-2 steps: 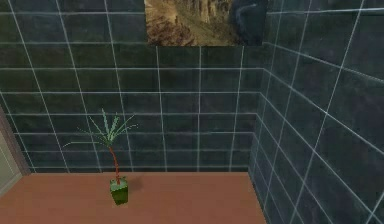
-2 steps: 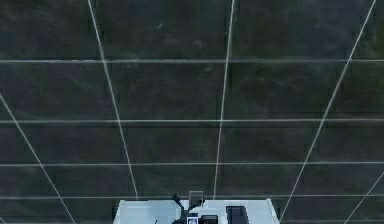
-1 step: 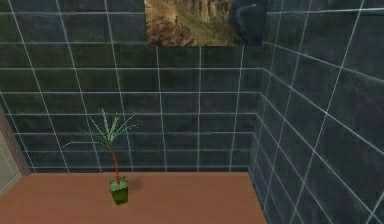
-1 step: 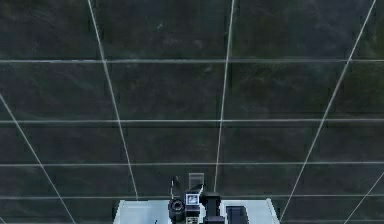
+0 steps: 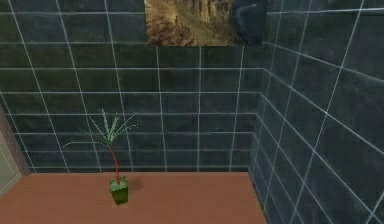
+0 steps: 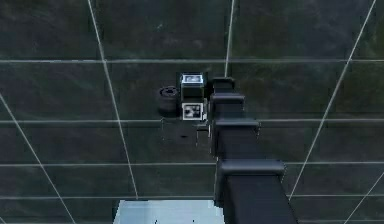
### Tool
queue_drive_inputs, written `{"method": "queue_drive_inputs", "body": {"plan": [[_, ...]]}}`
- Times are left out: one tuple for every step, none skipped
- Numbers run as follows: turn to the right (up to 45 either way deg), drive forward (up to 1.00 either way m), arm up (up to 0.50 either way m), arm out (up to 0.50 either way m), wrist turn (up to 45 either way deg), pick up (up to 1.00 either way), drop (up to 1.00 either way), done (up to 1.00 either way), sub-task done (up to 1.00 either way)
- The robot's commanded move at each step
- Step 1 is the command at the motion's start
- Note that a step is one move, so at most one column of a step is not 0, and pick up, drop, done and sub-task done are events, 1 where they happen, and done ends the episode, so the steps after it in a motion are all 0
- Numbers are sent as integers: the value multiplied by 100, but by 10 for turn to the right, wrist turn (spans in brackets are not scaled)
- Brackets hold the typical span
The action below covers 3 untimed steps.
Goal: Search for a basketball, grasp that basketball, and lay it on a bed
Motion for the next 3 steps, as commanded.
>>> {"method": "queue_drive_inputs", "body": {"plan": [[0,0,0,0,-450,0,0,0,0],[0,0,0,0,-450,0,0,0,0],[0,0,0,0,-450,0,0,0,0]]}}
